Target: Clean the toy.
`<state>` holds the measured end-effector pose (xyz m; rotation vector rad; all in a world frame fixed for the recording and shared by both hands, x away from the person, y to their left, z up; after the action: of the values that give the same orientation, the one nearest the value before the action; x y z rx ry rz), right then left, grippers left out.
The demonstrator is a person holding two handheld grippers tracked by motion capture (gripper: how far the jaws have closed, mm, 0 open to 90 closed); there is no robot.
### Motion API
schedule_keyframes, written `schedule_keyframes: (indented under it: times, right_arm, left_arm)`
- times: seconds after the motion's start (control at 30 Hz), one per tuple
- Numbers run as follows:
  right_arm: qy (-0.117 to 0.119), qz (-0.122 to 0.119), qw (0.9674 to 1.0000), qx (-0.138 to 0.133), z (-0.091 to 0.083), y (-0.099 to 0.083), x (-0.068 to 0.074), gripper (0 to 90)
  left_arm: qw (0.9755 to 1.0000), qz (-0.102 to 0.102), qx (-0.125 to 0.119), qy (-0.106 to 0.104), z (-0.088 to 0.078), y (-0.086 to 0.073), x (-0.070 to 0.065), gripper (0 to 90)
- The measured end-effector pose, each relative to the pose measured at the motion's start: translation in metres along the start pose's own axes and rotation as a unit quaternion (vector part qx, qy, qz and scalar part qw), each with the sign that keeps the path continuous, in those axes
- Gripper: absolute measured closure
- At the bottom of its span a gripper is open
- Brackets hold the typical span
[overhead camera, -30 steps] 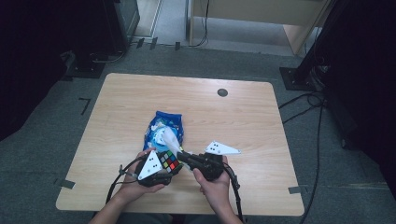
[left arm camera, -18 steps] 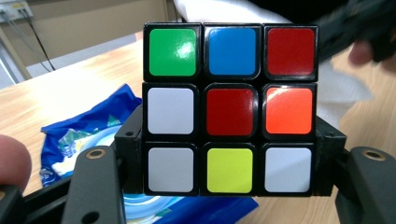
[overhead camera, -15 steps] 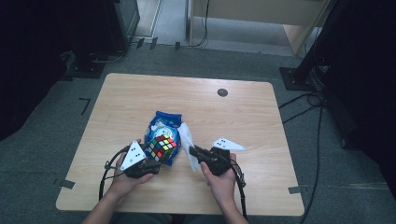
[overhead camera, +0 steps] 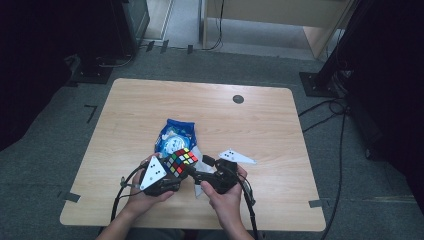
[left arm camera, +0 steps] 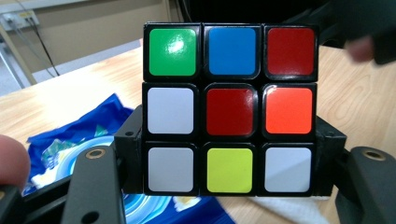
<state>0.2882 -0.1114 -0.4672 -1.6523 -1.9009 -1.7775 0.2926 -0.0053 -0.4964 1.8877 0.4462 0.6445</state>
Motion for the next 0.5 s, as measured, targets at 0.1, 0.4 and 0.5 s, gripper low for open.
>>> schedule_keyframes:
  times: [0.1, 0.4, 0.5]
  right_arm:
    - [0.001, 0.007, 0.9999, 0.014, 0.006, -0.007, 0.0, 21.1]
    - [0.012, 0.009, 0.9993, 0.035, 0.004, -0.008, 0.001, 34.3]
    - [0.013, 0.021, 0.9995, 0.021, -0.004, 0.002, -0.005, 34.3]
  left_arm:
    - [0.9999, 0.009, -0.002, -0.005, 0.001, 0.002, -0.007, 33.6]
    - [0.9992, 0.027, -0.006, -0.029, 0.001, 0.0, -0.012, 31.2]
    - [0.9988, 0.036, 0.014, -0.03, 0.004, -0.009, -0.009, 26.6]
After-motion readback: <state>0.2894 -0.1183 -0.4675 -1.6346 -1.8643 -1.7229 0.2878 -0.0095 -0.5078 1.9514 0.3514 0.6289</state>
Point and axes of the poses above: each handheld gripper's, and its own axes: z roughly forward along the jaws, y roughly out of its top, x roughly to its left, the point moved 8 cm from there along z, roughly forward along the jaws, and after that the axes turned 9 degrees about z, right-handed, at the moved point
